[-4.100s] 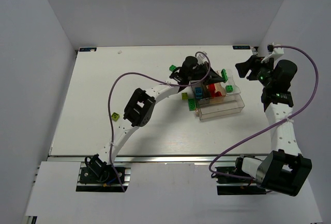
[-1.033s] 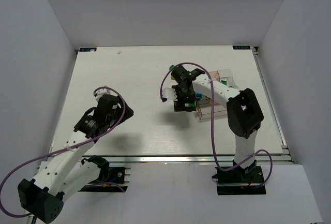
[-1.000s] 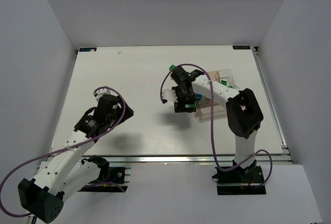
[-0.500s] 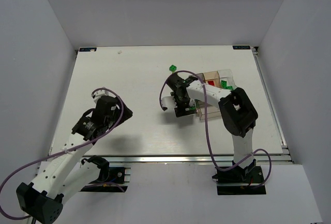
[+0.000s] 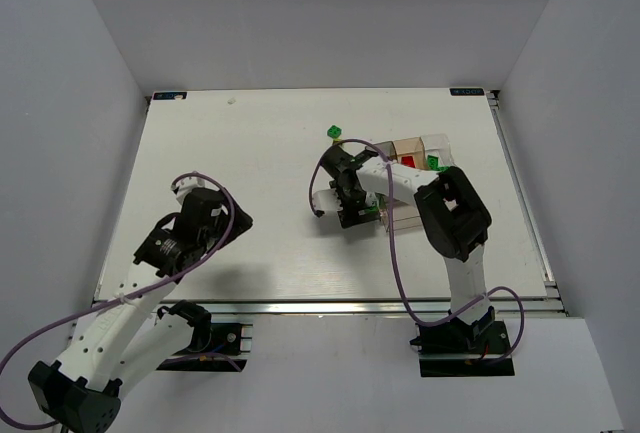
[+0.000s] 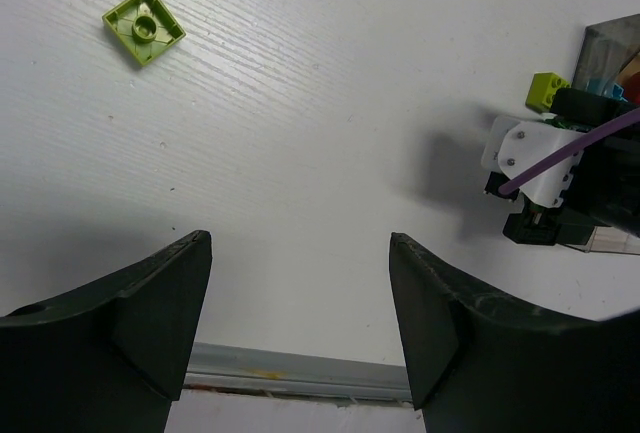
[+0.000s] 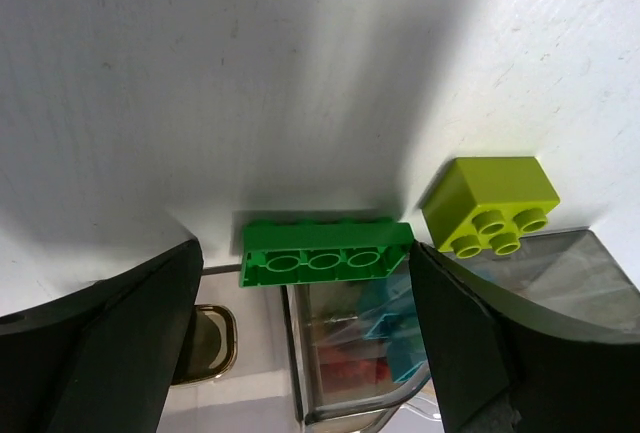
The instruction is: Sort the legos into containers by color
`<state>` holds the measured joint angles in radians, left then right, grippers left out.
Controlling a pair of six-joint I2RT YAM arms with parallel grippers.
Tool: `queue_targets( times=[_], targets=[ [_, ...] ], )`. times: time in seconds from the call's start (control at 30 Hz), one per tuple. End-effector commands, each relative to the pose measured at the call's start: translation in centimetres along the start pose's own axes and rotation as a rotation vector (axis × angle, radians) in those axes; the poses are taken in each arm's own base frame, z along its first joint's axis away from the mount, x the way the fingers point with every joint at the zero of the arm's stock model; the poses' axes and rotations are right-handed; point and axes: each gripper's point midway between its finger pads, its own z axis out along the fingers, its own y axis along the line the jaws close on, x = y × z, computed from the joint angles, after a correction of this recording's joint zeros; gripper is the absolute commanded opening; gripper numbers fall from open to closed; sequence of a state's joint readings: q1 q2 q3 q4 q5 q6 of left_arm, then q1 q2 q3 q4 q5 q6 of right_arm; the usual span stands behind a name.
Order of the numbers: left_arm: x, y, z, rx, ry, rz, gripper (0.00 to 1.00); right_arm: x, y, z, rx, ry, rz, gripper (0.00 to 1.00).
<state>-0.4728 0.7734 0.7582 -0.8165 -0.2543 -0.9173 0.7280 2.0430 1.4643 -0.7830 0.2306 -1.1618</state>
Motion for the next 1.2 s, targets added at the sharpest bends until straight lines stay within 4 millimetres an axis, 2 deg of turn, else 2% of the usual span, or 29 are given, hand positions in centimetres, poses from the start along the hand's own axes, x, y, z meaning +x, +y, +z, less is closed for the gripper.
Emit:
queue_targets(
  times=[0.0,0.43,0.67,0.97,1.07,1.13,1.17],
  targets=[
    [-1.5,-0.5,-1.2,0.015,-0.046,-0.019,0.81,0.1,-0.6,0.5,-0.013,0.012,-0.076,0.89],
    [-1.5,0.0,-1.8,0.014,-0.063,-0.044,0.81,0.9,-1.4,1.1,-0.021,0.028,-0.080,0.89],
    [-1.6,0.0,-1.9,0.011,-0.066,-0.041,0.81,0.9,-0.2,1.8,-0.095,0.015,-0.068,0.86],
    [-1.6,0.3,-1.8,0.004,-0.071,-0.039,0.82,0.2,2.5,1.7,-0.217,-0.043,-0.073,0.66],
    [-1.6,0.1,-1.7,0.010,-0.069,-0.043,0.81,-0.4,2.8,1.0,-0.215,-0.081,-0.062,0.57],
    [-1.6,0.0,-1.6,0.011,-0.070,-0.040,0.81,-1.5,3.0,-0.1,-0.216,-0.139,-0.055,0.50],
    [-1.5,0.0,-1.5,0.010,-0.067,-0.040,0.81,-2.8,2.7,-1.4,-0.212,-0.216,-0.033,0.47]
  ],
)
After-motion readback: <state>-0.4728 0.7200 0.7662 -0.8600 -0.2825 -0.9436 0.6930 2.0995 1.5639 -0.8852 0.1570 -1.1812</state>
